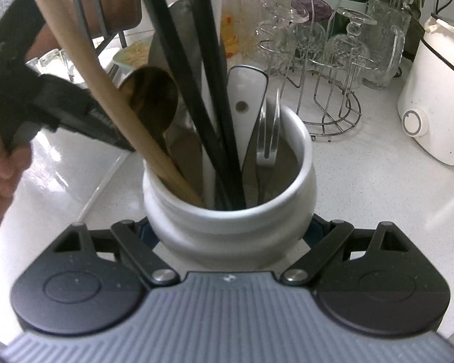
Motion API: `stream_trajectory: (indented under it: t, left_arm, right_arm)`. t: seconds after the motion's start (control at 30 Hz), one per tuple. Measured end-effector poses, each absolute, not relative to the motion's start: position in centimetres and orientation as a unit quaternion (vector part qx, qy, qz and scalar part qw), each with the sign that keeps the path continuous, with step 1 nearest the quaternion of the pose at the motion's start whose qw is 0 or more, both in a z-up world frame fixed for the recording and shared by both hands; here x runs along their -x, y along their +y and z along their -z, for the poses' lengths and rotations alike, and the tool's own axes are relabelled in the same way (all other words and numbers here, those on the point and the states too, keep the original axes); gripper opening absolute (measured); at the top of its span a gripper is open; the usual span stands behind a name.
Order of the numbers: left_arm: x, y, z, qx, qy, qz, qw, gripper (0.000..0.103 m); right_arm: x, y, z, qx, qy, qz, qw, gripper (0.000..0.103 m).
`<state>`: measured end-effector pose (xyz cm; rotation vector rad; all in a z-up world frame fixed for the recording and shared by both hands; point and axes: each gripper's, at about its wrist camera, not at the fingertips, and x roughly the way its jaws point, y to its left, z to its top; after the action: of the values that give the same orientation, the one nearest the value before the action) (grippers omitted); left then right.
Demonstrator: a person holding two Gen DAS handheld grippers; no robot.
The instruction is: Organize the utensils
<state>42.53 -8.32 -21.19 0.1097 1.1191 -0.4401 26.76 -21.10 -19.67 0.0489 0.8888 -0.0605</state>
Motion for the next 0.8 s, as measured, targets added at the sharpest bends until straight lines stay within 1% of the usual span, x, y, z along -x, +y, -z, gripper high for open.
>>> stream_trajectory:
  t: [0.27, 0.53, 0.6, 0.67, 0.73, 0.8]
  left_arm:
    - [-39.9, -6.1, 20.1, -0.059, 0.525, 0.206, 0.824, 0.004]
    - [-39.1, -4.7, 20.0, -0.021, 0.520, 0.201, 0.830, 0.005]
    - [-39.4, -4.8, 20.1, -0.020, 0.520, 0.202, 0.830, 0.009]
    - [-39.9, -5.1, 20.4, -0.026, 0.519, 0.195, 0.832, 0.016]
    - [-40.5, -5.1, 20.6, -0.024, 0.516, 0.193, 0.834, 0.020]
    - [-41.1, -5.3, 20.9, -0.027, 0.515, 0.192, 0.835, 0.020]
  right_arm:
    - [-26.8, -20.6, 19.8, -0.017, 0.430, 0.040, 0.902, 0.092]
    - [-26.6, -20.6, 19.8, -0.021, 0.427, 0.046, 0.903, 0.091]
    - [-26.5, -20.5, 19.8, -0.019, 0.425, 0.048, 0.904, 0.092]
    - [-26.5, -20.5, 19.8, -0.020, 0.424, 0.049, 0.904, 0.092]
    - [-26.4, -20.4, 19.8, -0.020, 0.425, 0.049, 0.904, 0.091]
    - [-26.4, -20.5, 19.8, -0.020, 0.425, 0.049, 0.904, 0.091]
